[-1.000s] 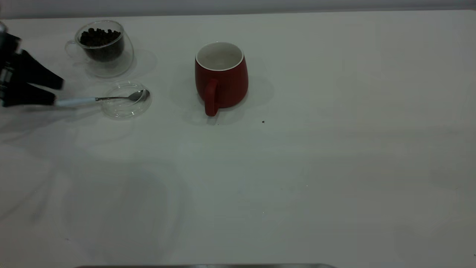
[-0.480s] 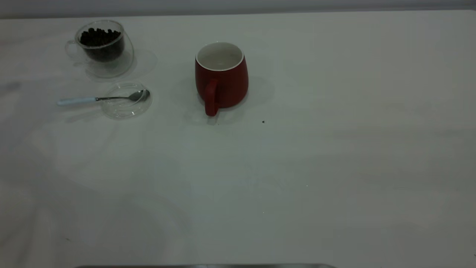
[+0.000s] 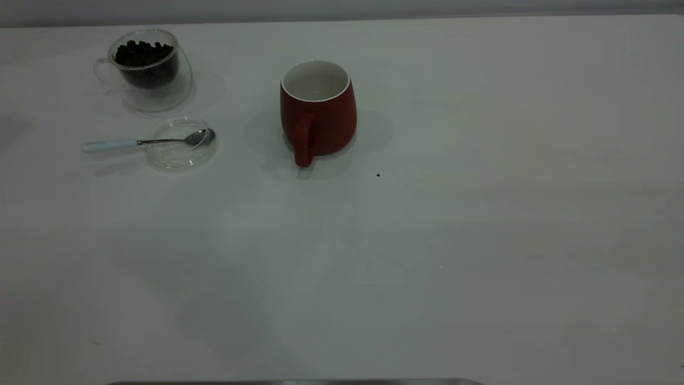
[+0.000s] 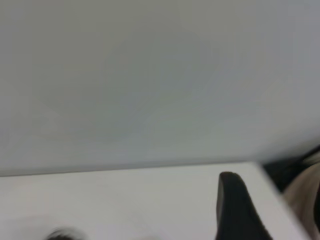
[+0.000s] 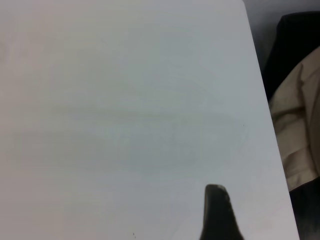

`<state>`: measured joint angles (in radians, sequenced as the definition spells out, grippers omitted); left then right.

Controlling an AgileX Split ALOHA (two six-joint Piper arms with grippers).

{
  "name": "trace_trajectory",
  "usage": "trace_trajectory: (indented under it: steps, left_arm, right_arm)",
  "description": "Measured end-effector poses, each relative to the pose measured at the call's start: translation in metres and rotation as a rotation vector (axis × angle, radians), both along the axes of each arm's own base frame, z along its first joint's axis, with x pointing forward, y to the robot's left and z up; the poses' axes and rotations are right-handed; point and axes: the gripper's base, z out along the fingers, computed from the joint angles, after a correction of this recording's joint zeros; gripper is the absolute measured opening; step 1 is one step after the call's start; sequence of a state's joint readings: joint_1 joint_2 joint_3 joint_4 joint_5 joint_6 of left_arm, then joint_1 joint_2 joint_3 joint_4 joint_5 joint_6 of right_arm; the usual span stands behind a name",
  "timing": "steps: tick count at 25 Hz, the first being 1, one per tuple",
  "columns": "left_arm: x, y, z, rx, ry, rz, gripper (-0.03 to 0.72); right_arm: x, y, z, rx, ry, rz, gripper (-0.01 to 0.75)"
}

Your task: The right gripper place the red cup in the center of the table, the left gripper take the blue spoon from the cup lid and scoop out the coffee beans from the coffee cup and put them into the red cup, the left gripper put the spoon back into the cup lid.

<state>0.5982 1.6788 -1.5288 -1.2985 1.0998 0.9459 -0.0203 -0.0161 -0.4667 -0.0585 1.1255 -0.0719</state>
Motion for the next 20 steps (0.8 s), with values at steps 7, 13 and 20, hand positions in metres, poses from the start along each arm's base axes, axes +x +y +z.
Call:
trace_trajectory:
  steps: [7, 13, 20]
  left_arm:
    - [-0.064, -0.064, 0.055, 0.316, 0.140, 0.066, 0.433]
    - [-0.110, -0.084, 0.068, 0.491, 0.329, 0.248, 0.433]
    - [-0.143, -0.085, 0.022, 0.509, 0.550, 0.296, 0.433]
  right_arm:
    - [0.000, 0.000, 0.000, 0.000, 0.000, 0.000, 0.518]
    - [0.000, 0.000, 0.000, 0.000, 0.000, 0.000, 0.518]
    - [0.000, 0.000, 0.000, 0.000, 0.000, 0.000, 0.518]
